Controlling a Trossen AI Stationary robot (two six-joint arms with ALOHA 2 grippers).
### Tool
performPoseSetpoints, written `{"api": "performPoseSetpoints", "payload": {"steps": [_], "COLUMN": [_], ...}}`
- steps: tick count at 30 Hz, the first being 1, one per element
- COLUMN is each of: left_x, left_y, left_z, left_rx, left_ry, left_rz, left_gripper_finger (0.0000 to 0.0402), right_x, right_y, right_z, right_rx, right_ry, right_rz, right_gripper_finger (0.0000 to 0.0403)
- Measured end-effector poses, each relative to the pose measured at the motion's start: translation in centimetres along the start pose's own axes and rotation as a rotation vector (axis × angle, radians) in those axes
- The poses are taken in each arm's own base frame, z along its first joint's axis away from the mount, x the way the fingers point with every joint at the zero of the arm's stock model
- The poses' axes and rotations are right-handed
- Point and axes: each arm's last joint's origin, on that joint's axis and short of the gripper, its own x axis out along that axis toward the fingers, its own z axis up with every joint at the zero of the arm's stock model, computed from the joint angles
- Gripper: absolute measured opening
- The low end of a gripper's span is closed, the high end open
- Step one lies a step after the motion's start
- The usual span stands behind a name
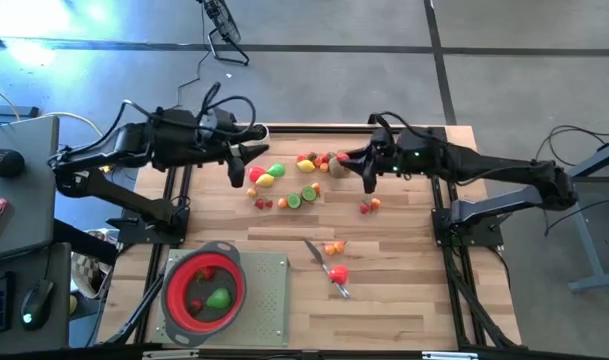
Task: Pick & Place Fruit
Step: Put the pear into the red strainer bowl on the shelf
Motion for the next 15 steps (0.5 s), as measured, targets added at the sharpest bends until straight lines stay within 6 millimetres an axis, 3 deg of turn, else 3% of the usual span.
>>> {"api": "performPoseSetpoints", "payload": {"steps": [8,15], "left_x": [2.7,4.8], "left_y": [-1.1,-2.3], "left_z": [-0.2,0.1], "left_rx": [0.123,0.176], "left_ry": [-0.007,-0.068], "left_rz": [-0.023,-0.098], "left_gripper_finger": [0.0177,0.0177], "right_x": [-0.6,-1.0], "right_y": [2.4,3.9], "right_z": [1.5,1.6], "right_rx": [-0.014,-0.046], "right_ry": [-0.191,-0.244], "right_rz": [0.153,0.226], "right_gripper_finger": [0.011,0.0111]}}
